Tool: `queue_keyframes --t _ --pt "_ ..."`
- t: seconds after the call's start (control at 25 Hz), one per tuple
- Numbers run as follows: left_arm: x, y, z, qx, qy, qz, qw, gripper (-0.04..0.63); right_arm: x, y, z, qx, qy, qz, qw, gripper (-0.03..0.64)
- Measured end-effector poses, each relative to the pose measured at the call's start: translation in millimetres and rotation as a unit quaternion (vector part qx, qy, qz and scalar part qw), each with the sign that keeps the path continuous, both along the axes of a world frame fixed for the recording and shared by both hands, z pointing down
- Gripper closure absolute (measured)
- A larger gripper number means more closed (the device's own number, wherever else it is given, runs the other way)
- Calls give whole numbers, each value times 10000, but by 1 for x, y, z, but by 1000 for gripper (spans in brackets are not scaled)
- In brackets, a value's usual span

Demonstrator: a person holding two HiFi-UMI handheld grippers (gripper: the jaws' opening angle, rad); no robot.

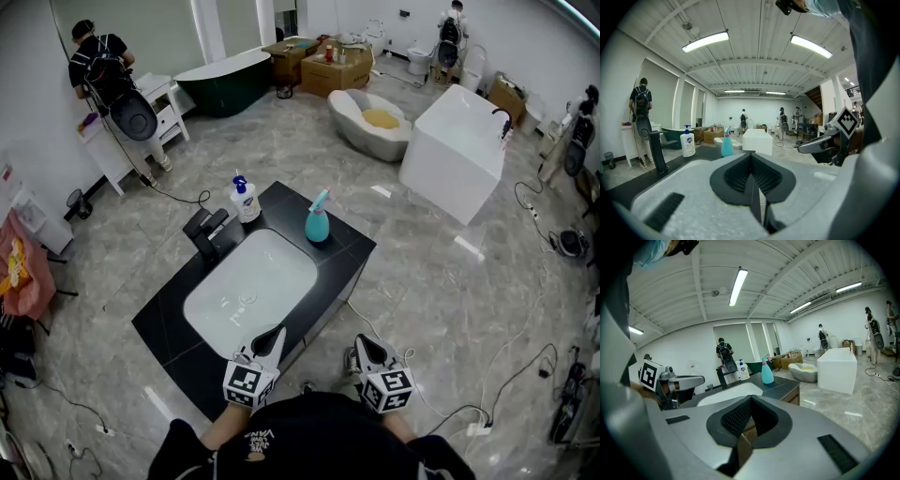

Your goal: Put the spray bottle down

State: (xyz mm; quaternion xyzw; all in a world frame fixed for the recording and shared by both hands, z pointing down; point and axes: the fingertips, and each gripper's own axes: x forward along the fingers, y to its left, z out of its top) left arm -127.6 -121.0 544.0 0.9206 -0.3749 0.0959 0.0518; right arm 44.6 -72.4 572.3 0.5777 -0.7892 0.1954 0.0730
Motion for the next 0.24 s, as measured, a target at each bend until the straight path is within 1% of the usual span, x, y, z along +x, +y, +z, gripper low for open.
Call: queue_keyframes --t 0.24 --pt "4 -5 -1 8 -39 3 10000 577 3 -5 -1 -15 6 -19 10000 615"
